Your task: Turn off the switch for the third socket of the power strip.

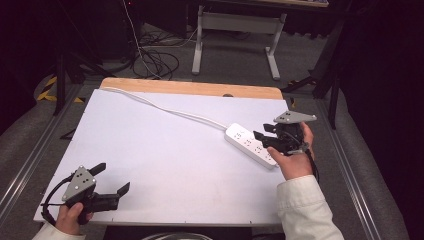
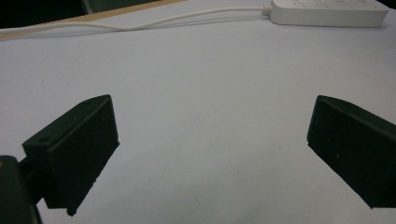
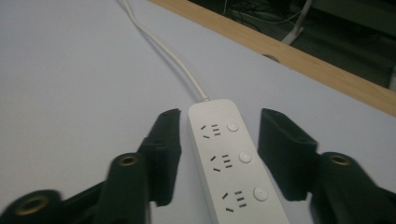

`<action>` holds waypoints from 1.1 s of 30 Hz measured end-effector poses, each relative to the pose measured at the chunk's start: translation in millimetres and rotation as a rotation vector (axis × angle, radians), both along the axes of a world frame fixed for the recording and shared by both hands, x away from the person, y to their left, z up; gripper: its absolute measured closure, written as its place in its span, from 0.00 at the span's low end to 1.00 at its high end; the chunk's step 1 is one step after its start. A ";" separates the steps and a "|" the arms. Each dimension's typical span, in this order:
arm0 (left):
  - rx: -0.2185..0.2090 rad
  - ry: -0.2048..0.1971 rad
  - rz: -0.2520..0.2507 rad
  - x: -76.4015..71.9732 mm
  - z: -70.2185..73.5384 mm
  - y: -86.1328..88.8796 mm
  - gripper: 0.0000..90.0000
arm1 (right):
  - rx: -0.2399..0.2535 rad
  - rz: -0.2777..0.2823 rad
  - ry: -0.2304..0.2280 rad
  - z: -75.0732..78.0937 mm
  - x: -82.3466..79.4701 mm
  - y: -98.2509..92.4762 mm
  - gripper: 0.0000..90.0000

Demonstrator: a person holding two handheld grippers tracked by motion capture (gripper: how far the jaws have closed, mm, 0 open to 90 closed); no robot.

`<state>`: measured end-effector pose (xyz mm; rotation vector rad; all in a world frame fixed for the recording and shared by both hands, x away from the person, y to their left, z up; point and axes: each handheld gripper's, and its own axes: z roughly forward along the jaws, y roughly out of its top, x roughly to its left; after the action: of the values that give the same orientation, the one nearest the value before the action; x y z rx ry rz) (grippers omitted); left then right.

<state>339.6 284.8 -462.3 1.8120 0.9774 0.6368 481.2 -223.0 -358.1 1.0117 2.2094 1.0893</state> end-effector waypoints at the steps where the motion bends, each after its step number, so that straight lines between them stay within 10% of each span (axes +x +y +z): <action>1: -0.002 0.000 -0.001 -0.1 -0.1 -0.1 0.03 | 0.001 0.000 -0.010 0.2 -3.5 0.3 0.48; 22: -0.003 -0.004 -0.005 -0.1 0.3 0.0 0.03 | 0.150 0.114 0.036 -16.3 -58.4 -2.7 0.23; 33: -0.001 -0.004 -0.004 -0.4 0.4 -0.3 0.03 | 0.202 0.142 -0.025 -45.2 -74.4 -11.8 0.24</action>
<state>339.2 284.5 -461.9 1.8105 0.9716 0.6365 406.8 -234.8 -403.3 0.9277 2.2120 1.4046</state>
